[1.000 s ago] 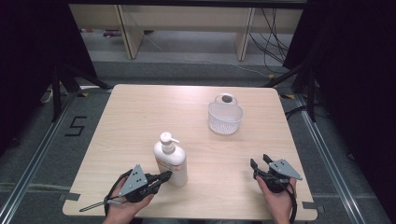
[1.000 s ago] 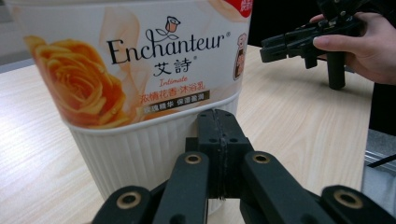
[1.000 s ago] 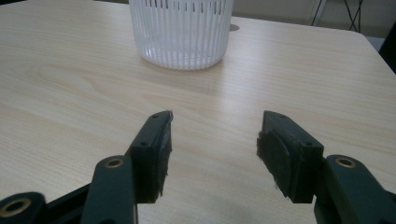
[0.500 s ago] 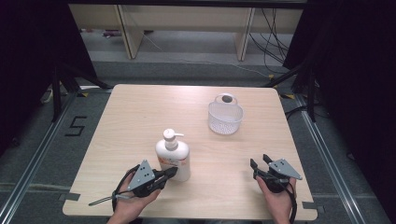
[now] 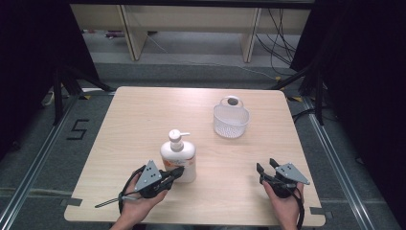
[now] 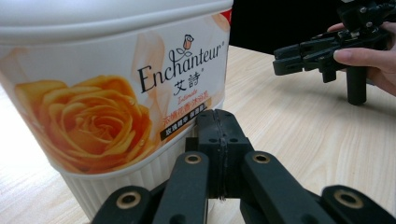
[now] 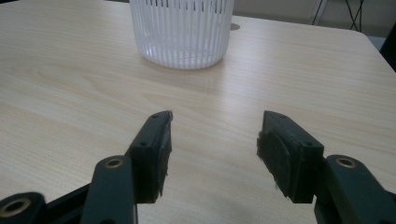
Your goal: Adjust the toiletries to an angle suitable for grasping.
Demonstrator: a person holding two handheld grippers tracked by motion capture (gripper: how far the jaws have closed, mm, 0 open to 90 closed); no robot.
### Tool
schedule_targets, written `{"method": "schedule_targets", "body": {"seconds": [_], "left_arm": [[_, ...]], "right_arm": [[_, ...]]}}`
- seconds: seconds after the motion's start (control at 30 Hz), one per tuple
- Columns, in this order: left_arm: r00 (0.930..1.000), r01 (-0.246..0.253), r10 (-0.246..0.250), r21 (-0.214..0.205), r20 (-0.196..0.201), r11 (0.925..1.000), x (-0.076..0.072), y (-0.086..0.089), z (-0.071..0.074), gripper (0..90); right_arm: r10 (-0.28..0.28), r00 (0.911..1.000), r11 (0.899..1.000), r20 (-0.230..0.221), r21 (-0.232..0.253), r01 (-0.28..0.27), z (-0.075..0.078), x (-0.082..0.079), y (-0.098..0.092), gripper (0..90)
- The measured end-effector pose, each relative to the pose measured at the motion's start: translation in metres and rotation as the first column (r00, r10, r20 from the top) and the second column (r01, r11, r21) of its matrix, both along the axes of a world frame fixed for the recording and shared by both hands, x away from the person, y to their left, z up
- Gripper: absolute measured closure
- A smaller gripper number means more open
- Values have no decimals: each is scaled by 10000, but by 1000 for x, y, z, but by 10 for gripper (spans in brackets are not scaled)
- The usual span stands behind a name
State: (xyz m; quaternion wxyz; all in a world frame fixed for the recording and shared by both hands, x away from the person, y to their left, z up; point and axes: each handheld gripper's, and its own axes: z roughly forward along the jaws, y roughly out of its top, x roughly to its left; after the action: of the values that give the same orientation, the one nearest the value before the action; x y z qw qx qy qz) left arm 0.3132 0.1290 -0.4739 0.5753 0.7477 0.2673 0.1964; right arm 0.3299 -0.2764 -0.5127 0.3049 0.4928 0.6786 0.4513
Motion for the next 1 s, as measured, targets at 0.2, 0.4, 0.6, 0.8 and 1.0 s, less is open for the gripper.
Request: {"method": "schedule_targets", "body": {"seconds": [0.2, 0.4, 0.6, 0.8, 1.0], "left_arm": [[10000, -89, 89, 4, -22, 10000, 0, -1, 0, 891], [9999, -172, 172, -129, 5, 9998, -3, 1, 3, 862], [9997, -177, 171, -336, -176, 9993, -13, 8, 8, 778], [9982, -546, 527, -706, -281, 9960, -24, 22, 13, 649], [9937, -1084, 1106, -863, 207, 9904, -34, 30, 20, 511]], "right_arm": [[95, 9999, 9999, 70, -85, -95, 0, 1, -1, 442], [9, 10000, 10000, 80, -74, -8, 0, 0, 0, 441], [116, 9999, 9999, 72, -98, -115, 0, 1, -1, 438], [-2, 10000, 10000, -11, 46, 2, 0, 0, 0, 434], [187, 9997, 9993, 153, -318, -182, 1, 1, -4, 430]]}}
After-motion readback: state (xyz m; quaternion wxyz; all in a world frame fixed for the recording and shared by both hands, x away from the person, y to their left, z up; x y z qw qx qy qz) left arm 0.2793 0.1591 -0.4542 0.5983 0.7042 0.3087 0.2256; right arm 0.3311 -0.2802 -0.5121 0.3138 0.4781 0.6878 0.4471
